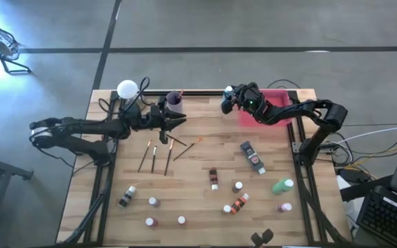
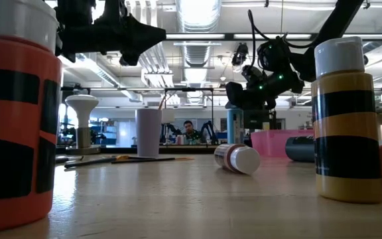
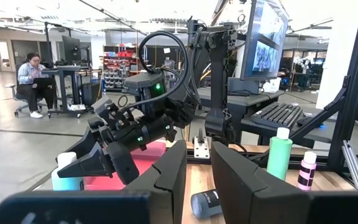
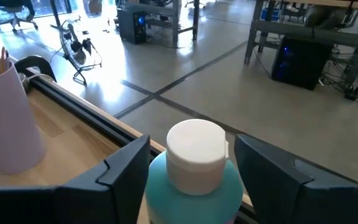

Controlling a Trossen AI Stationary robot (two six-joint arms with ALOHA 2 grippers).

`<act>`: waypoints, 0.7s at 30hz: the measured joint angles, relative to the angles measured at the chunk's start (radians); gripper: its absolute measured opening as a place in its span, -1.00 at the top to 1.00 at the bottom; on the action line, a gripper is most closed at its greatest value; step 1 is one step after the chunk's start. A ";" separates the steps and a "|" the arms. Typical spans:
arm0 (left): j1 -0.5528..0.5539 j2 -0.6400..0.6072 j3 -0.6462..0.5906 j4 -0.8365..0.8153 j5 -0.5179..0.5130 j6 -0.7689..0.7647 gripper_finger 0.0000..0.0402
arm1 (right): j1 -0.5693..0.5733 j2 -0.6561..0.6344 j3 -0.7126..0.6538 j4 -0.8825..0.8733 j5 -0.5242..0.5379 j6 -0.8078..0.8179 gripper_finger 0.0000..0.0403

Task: Pick & Place Paint Supplies
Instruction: Put the large blue paint bottle into the pink bin

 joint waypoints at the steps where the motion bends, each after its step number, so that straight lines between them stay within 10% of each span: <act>1: 0.000 0.000 0.000 0.000 0.000 0.000 0.60 | 0.000 0.000 0.000 0.000 0.000 0.000 -0.08; 21: 0.000 0.000 0.000 -0.001 0.000 0.000 0.60 | 0.000 0.000 0.000 0.002 0.000 0.004 0.44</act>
